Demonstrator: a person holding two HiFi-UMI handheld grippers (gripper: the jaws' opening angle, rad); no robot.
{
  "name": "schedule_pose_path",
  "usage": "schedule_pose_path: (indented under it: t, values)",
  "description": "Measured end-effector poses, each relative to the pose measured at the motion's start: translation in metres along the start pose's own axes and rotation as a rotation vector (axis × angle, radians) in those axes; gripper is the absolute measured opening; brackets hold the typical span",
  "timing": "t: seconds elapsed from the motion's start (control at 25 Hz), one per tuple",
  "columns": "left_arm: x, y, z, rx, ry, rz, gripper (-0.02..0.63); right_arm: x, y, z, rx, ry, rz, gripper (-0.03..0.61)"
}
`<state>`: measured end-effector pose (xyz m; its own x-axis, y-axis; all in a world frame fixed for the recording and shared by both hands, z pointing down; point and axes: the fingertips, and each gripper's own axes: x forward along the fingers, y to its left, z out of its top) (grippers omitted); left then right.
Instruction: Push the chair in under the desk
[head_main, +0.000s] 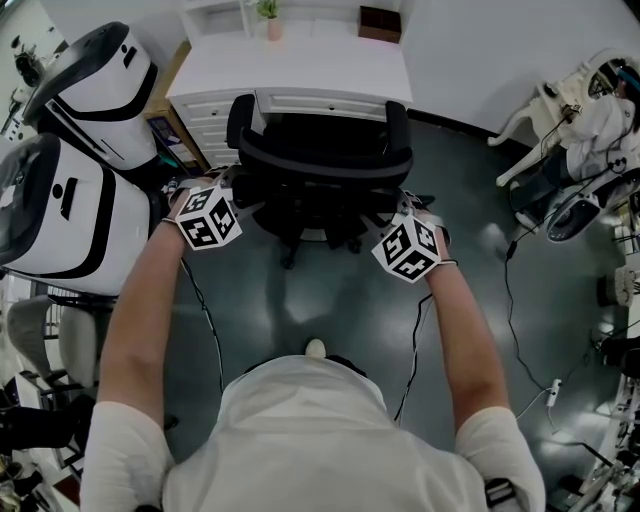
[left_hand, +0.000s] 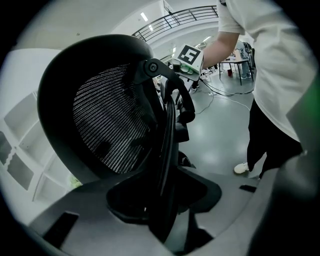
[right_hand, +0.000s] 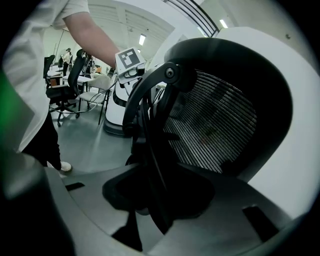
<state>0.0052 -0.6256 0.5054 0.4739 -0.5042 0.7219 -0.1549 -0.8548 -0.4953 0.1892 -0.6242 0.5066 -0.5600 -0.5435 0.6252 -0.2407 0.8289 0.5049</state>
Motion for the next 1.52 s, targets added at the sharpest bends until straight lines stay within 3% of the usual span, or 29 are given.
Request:
schedule_pose_path:
  t: [0.84, 1.08, 1.24, 1.52]
  values:
    - [0.0, 0.001, -0.001, -0.045, 0.049, 0.018, 0.181, 0.001, 0.002, 0.001, -0.051, -0.038, -0.029, 0.147]
    - [-0.017, 0.004, -0.001, -0.209, 0.05, 0.159, 0.188, -0.012, 0.004, 0.008, -0.024, -0.096, -0.055, 0.147]
    - [-0.04, 0.008, 0.007, -0.34, -0.034, 0.248, 0.187, -0.031, 0.001, 0.019, 0.033, -0.169, -0.107, 0.147]
    - [-0.075, -0.01, 0.03, -0.578, -0.242, 0.314, 0.186, -0.059, 0.027, 0.036, 0.145, -0.24, -0.181, 0.146]
